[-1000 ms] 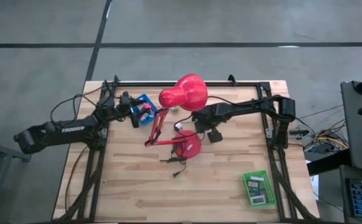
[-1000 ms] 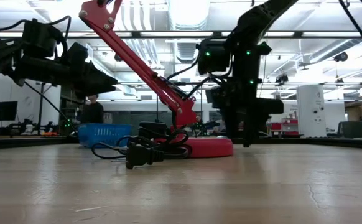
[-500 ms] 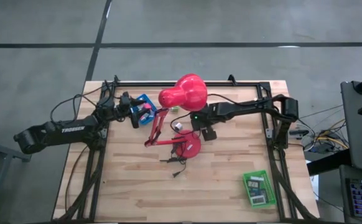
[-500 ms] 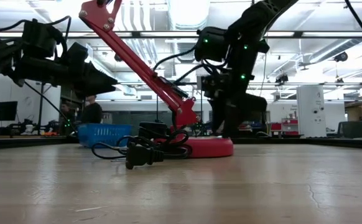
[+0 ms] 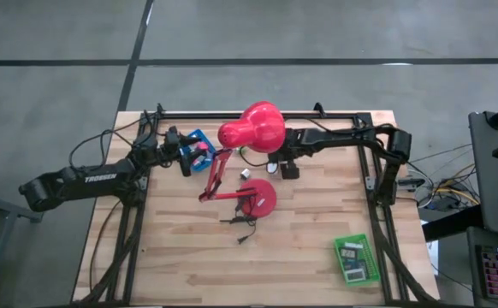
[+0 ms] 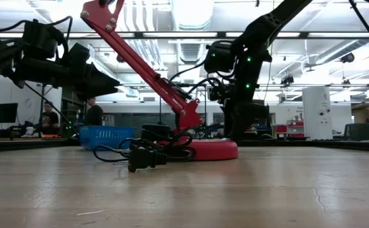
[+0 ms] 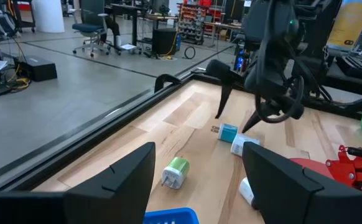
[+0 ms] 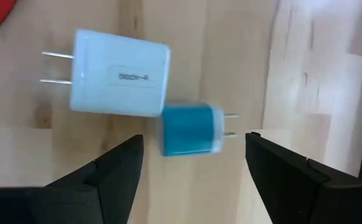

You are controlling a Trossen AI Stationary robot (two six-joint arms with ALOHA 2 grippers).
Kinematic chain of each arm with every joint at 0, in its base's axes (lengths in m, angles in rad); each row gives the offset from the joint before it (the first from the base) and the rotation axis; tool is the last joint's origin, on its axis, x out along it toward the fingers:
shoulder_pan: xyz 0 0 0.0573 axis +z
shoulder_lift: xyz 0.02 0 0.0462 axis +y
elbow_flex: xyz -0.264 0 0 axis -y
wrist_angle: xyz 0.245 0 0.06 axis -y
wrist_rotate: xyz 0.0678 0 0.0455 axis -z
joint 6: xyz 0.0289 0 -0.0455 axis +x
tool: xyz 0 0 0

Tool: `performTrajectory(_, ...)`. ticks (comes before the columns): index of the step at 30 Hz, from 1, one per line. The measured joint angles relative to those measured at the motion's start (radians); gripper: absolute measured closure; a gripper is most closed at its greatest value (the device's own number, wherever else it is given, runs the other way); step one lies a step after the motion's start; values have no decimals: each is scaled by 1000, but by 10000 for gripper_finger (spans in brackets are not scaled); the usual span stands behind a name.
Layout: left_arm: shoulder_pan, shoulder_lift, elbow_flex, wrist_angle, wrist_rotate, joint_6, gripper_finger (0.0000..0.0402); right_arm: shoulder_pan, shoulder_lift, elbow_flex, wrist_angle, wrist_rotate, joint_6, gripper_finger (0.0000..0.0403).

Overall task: Pick & Place Office items
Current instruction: Put the light blue charger adapter into the blue bin

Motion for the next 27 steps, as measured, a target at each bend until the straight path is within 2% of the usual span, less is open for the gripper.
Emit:
performTrajectory(5,0,0,0,0,0,0,156,-19,0,0,-1,-62,-14,129)
performTrajectory(14,0,0,0,0,0,0,156,-19,0,0,5,-72,-11,129)
performTrajectory(20,0,0,0,0,-1,0,156,-35,0,-5,67,1,76,129)
performTrajectory(27,0,0,0,0,-1,0,156,-43,1,-21,81,31,125,129)
